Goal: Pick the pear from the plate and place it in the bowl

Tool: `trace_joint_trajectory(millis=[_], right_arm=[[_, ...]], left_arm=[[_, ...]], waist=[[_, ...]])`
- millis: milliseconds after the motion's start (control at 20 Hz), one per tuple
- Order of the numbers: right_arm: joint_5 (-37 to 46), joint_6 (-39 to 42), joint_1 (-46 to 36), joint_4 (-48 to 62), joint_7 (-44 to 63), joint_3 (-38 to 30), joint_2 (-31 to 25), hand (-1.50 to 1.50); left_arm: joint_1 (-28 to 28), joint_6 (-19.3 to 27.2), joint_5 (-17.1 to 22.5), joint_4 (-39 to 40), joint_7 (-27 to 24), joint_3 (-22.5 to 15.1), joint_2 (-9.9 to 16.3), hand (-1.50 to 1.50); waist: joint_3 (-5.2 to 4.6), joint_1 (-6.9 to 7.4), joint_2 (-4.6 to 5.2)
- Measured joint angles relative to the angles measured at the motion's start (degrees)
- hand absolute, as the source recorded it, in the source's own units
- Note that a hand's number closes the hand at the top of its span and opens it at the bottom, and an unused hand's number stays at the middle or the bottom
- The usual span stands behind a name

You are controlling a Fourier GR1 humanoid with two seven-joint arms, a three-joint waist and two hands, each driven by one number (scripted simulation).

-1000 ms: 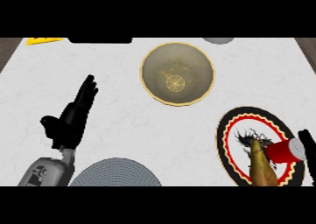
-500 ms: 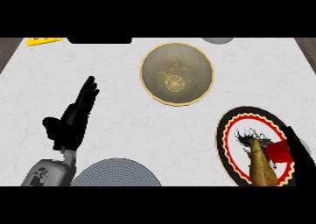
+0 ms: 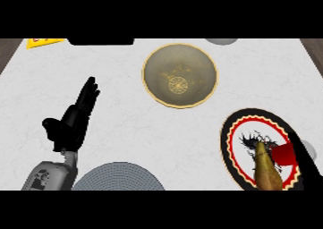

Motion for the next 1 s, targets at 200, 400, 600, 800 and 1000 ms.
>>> trace_joint_trajectory(millis=[200, 400, 600, 800, 1000], right_arm=[[-2.35, -0.60, 3.26, -1.17, -4.06, -1.09, 0.72, -1.50], [-2.41, -1.19, 4.84, -1.11, -6.01, -0.05, 2.98, -1.50], [-4.95, -1.18, 4.48, 1.48, -8.41, -1.59, 4.29, -1.50], [-6.86, -1.48, 3.54, 5.27, -11.33, -3.30, 5.68, -1.50], [-8.28, -2.44, 3.78, 9.11, -15.00, -4.66, 6.98, -1.50]], left_arm=[[0.44, -0.06, -1.17, -0.57, 0.36, 0.28, -0.92, 0.00], [1.01, -1.03, -1.75, -1.22, 0.43, 0.94, -1.35, 0.00], [1.96, -2.46, -1.75, -2.13, 0.64, 2.06, -1.14, 0.00], [2.17, -2.62, -2.86, -2.26, 0.74, 2.15, -2.33, 0.00], [3.65, -2.83, -3.43, -4.66, 1.78, 1.96, -3.10, 0.00]], waist=[[0.02, -0.04, -0.01], [0.01, 0.00, -0.02], [0.01, 0.08, -0.01], [0.00, 0.10, 0.00], [0.01, 0.14, -0.01]])
